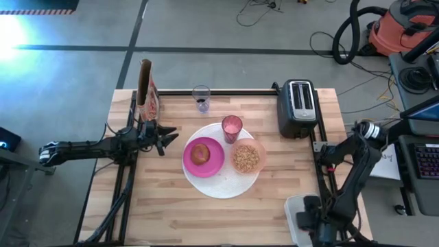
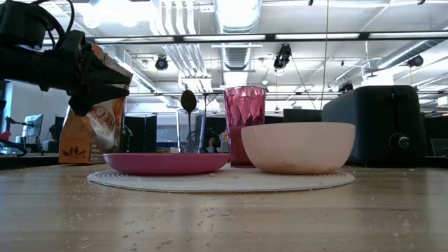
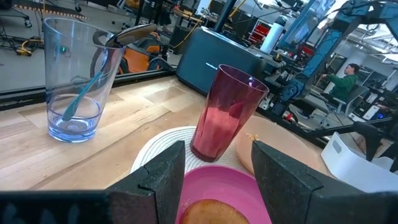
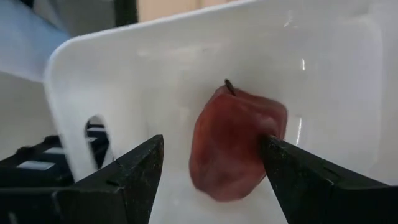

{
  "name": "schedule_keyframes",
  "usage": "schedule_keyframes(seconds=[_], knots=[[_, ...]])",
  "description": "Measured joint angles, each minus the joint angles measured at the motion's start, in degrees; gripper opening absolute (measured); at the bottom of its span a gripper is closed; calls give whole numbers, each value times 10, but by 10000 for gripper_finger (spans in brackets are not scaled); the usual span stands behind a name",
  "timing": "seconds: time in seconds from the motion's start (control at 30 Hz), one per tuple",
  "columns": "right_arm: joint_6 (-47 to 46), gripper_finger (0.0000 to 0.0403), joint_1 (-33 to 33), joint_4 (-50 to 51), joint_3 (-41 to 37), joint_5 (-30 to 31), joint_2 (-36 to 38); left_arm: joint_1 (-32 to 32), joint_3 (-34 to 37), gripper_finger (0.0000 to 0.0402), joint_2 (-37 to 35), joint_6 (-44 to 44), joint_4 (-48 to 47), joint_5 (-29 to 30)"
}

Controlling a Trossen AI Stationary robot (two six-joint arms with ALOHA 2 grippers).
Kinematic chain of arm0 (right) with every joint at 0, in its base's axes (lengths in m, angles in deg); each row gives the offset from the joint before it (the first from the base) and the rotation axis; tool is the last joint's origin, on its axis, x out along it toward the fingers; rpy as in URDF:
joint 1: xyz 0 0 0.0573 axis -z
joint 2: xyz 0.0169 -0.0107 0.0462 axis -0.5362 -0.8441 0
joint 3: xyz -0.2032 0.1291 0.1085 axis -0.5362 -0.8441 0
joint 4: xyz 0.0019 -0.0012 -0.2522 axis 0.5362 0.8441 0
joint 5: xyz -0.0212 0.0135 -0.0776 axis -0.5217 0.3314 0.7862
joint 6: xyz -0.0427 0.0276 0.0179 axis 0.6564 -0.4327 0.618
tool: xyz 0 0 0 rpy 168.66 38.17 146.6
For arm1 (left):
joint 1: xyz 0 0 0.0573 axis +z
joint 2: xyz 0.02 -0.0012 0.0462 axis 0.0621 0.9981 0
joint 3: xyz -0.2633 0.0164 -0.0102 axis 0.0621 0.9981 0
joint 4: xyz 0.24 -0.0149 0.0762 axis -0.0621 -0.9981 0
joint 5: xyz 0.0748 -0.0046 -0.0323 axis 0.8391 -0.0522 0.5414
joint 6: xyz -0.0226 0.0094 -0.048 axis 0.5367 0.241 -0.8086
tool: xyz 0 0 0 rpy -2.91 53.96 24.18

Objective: Arrange a breakfast setting
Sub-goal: Put the apple to the top of the pink plate

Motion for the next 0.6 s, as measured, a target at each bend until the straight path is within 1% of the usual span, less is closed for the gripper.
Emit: schedule_keyframes(seconds=[0.2,0.33,0.5,0.6], knots=[[6,258,0,13,18,12,-39,0,0,169,0,5,0,0],[15,258,0,72,39,46,-59,0,0,169,0,13,0,0],[38,258,0,142,68,32,-73,0,0,169,0,13,-1,0],[42,258,-1,137,73,34,-76,0,0,169,1,13,-2,0]])
